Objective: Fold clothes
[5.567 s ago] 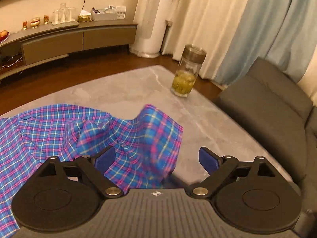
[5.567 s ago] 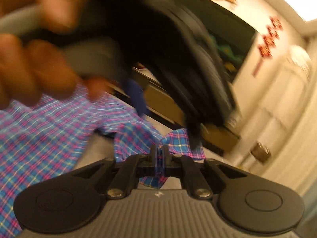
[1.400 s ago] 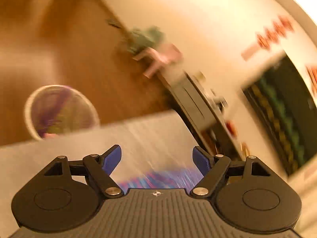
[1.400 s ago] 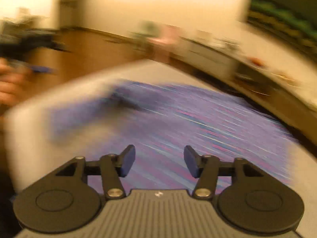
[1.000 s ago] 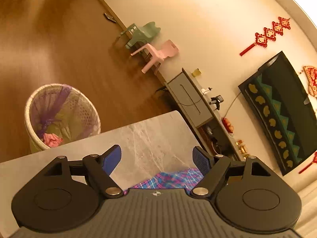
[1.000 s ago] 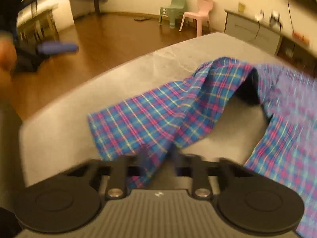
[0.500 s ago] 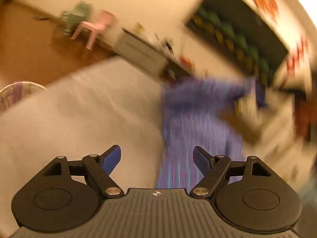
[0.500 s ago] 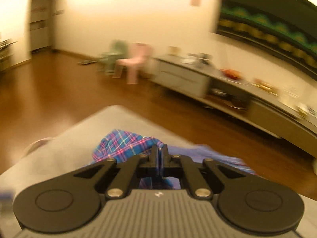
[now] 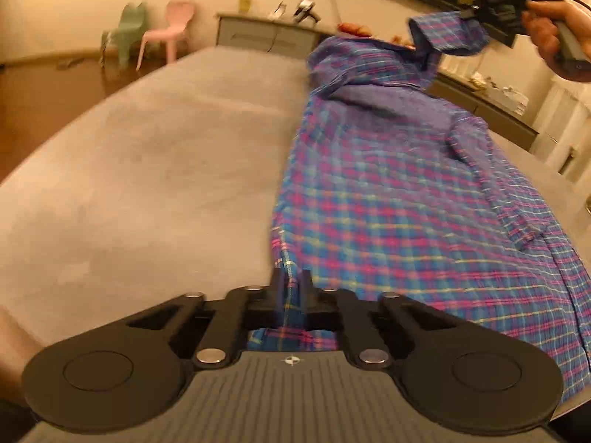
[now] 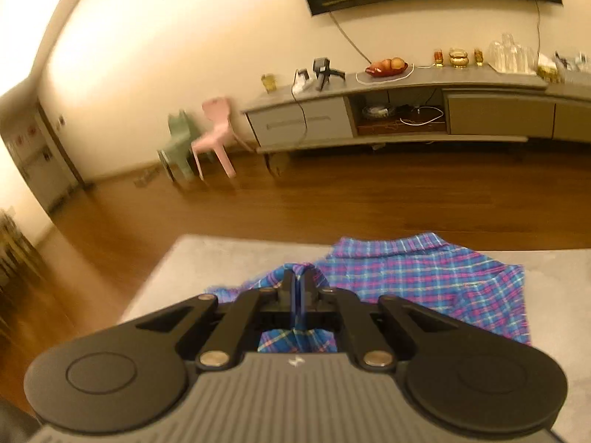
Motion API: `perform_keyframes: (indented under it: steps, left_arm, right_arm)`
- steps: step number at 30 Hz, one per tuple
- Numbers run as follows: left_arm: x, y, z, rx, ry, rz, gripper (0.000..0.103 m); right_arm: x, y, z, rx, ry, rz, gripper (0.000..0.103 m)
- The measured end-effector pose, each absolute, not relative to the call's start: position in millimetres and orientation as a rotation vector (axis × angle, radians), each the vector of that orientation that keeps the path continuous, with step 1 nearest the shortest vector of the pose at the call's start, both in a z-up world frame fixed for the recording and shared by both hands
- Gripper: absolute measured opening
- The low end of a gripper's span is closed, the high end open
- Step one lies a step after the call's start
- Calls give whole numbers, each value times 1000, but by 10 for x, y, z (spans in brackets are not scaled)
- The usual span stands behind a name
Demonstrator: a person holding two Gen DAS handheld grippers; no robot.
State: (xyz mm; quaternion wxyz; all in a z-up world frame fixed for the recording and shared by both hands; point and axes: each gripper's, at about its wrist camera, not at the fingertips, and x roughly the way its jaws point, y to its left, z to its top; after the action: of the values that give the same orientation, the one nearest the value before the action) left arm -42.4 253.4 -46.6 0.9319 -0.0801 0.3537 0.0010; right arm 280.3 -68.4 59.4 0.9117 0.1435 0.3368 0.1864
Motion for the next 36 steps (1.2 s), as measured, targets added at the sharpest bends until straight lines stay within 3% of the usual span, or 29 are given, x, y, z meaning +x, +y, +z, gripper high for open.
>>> perform_keyframes:
  steps: [5, 9, 12, 14, 16, 17, 19, 27, 36]
  left_arm:
    - [-406, 1940, -133, -85, 610, -218, 3]
    - [-254, 1302, -227, 14, 670, -395, 5]
    - [-188, 1030, -428, 68, 761, -462, 21]
    - [-257, 1060, -381, 76, 744, -479, 29]
    - [-310, 1165, -279, 66, 707, -488, 46]
    - [-315, 1266, -199, 51, 678, -482, 49]
    - [-292, 1466, -71, 21, 630, -456, 58]
    - [270, 1566, -393, 88, 706, -456, 57]
    - [82, 1573, -733, 116, 729, -500, 57]
  right_arm:
    - [3068, -1544, 660, 506, 622, 296, 2]
    - [3148, -2371, 199, 622, 675, 110, 2]
    - [3121, -2677, -297, 609, 767, 7, 12]
    - [3001, -2790, -496, 620, 776, -1, 30]
    - [2842, -2842, -604, 616, 754, 0, 34]
    - [2748, -2808, -589, 587, 721, 0, 34]
    - [2614, -2594, -466, 515, 684, 59, 34]
    - [2621, -798, -80, 71, 688, 454, 34]
    - [3426, 792, -751, -248, 782, 457, 31]
